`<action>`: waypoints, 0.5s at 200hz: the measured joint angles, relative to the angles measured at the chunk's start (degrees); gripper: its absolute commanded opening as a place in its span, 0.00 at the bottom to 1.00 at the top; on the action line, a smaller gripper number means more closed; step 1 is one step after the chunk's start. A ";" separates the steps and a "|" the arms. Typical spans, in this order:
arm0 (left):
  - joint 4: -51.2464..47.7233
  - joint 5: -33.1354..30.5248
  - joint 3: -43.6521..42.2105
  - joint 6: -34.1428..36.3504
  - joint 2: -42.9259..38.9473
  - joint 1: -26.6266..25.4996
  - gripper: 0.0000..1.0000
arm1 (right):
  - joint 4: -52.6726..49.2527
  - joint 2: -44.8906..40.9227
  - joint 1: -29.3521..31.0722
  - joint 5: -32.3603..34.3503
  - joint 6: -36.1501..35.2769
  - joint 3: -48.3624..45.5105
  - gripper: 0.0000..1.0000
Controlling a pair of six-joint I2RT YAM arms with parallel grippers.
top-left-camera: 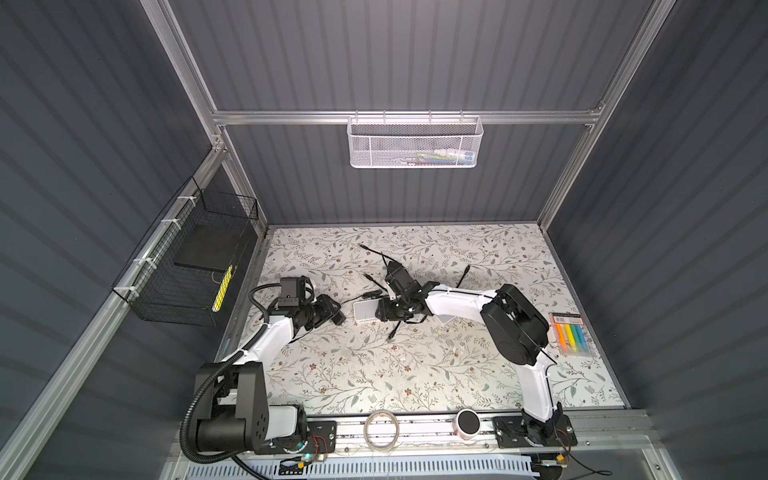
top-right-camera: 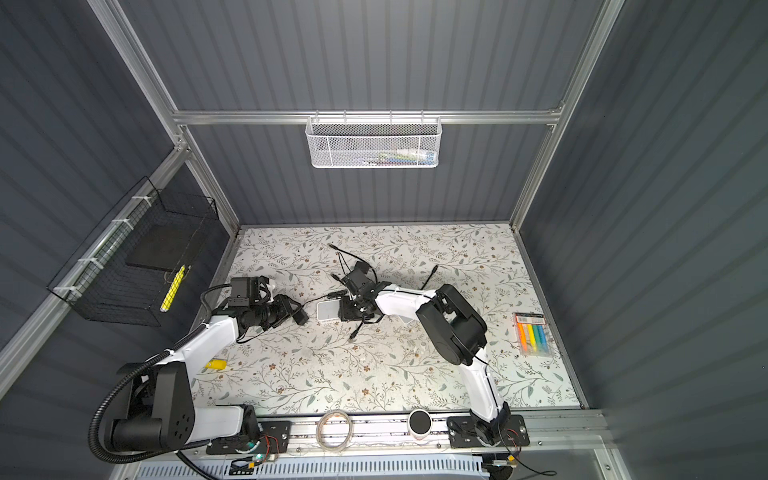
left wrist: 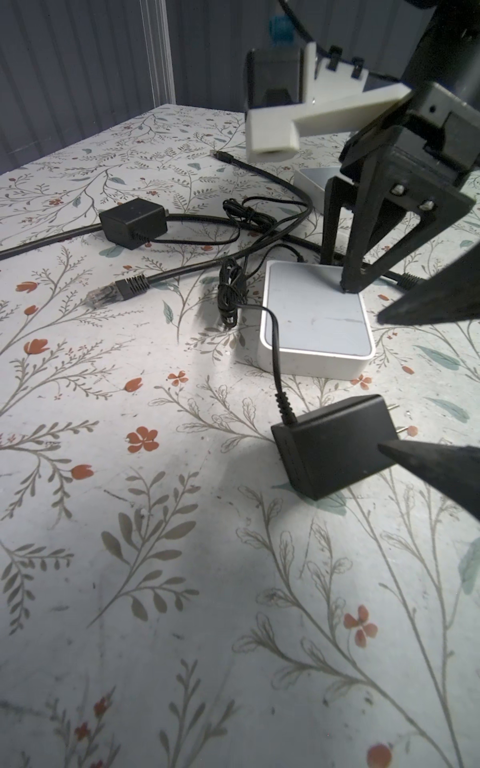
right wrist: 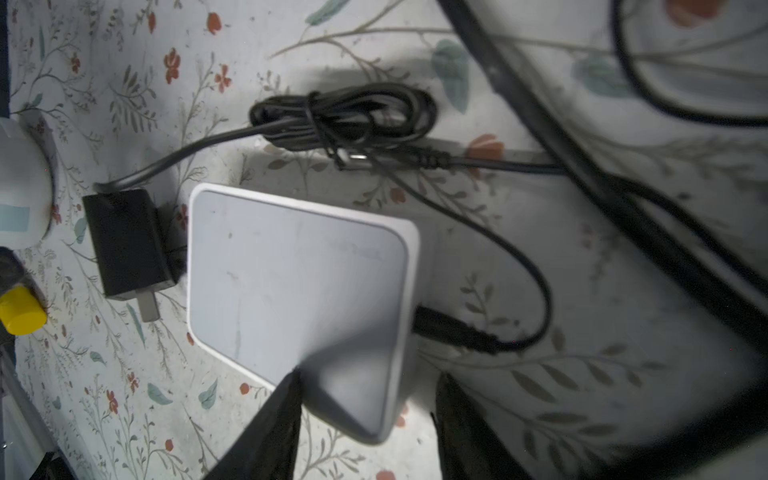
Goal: Insert the plug into the switch port
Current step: 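Open right gripper and draw it back over the cable bundle, then lower right gripper toward the black ethernet cable's plug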
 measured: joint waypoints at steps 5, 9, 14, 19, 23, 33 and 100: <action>0.04 0.00 0.00 0.00 0.00 0.00 0.46 | 0.02 0.22 0.13 -0.13 0.04 0.31 0.52; 0.09 -0.02 0.00 0.00 0.00 0.00 0.45 | 0.02 0.42 0.28 -0.17 0.15 0.66 0.52; 0.22 -0.02 -0.02 0.00 -0.02 0.00 0.45 | -0.04 0.61 0.44 -0.22 0.22 1.01 0.52; 0.31 -0.17 -0.02 0.00 -0.02 0.00 0.46 | -0.13 0.92 0.61 -0.31 0.24 1.49 0.52; 0.39 -0.22 -0.02 0.00 0.00 0.00 0.45 | -0.26 1.20 0.81 -0.33 0.22 1.97 0.51; 0.59 -0.31 -0.02 0.00 0.00 0.00 0.45 | -0.42 2.05 1.31 -0.46 0.24 3.52 0.51; 0.87 -1.75 -0.50 0.00 -0.02 0.00 0.45 | -2.12 8.09 5.16 -2.16 0.50 14.75 0.51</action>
